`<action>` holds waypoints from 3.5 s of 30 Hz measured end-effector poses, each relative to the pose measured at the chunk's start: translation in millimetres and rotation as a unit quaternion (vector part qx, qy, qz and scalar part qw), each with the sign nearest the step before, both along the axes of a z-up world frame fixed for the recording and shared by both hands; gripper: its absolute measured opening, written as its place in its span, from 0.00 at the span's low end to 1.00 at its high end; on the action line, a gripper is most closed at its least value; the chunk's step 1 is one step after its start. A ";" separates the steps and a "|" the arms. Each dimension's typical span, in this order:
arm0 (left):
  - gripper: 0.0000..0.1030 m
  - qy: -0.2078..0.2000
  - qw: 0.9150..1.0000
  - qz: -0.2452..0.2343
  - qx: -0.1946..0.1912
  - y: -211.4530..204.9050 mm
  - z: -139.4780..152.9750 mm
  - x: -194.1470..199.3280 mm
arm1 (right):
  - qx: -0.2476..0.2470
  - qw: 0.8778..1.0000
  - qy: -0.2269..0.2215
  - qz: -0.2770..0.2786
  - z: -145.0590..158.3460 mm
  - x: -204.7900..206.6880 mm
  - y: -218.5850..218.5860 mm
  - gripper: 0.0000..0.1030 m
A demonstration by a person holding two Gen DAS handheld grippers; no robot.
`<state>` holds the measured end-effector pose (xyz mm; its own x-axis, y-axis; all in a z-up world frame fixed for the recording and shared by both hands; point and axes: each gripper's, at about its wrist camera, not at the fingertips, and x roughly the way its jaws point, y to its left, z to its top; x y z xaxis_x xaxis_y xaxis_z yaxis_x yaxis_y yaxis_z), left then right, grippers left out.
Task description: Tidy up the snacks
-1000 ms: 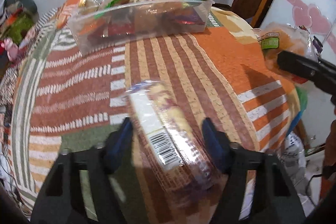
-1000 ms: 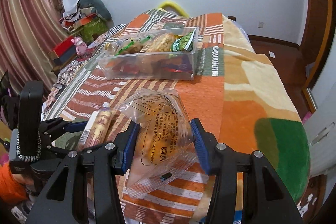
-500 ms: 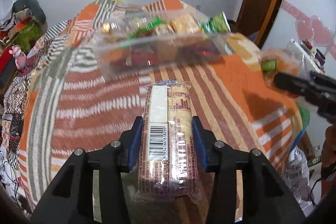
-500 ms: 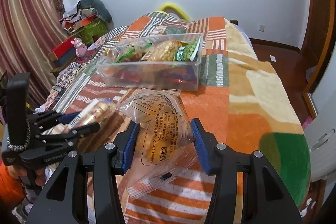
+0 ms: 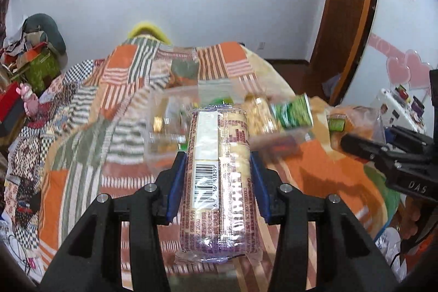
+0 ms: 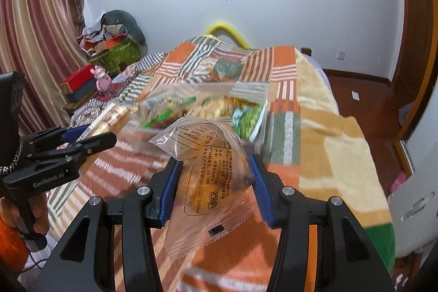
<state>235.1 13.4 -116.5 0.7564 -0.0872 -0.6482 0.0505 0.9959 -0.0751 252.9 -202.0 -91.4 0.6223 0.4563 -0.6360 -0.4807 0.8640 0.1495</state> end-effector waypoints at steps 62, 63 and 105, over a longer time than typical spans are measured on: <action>0.67 -0.179 0.984 0.025 -0.007 15.3 118.0 -67.1 | 0.059 0.989 -0.134 0.001 103.2 -37.3 6.4 0.55; 0.69 -0.186 0.982 0.025 -0.004 13.9 121.1 -74.0 | 0.060 0.989 -0.139 0.001 105.9 -42.8 6.0 0.55; 1.00 -0.226 0.973 0.038 0.007 -2.0 131.3 -129.5 | 0.054 0.977 -0.203 -0.047 111.1 -94.9 2.7 1.00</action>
<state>105.7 11.5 14.9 0.9684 -0.0124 -0.2492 0.0004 0.9988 -0.0482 158.1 -199.3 19.7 0.8558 0.4353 -0.2794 -0.4380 0.8972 0.0562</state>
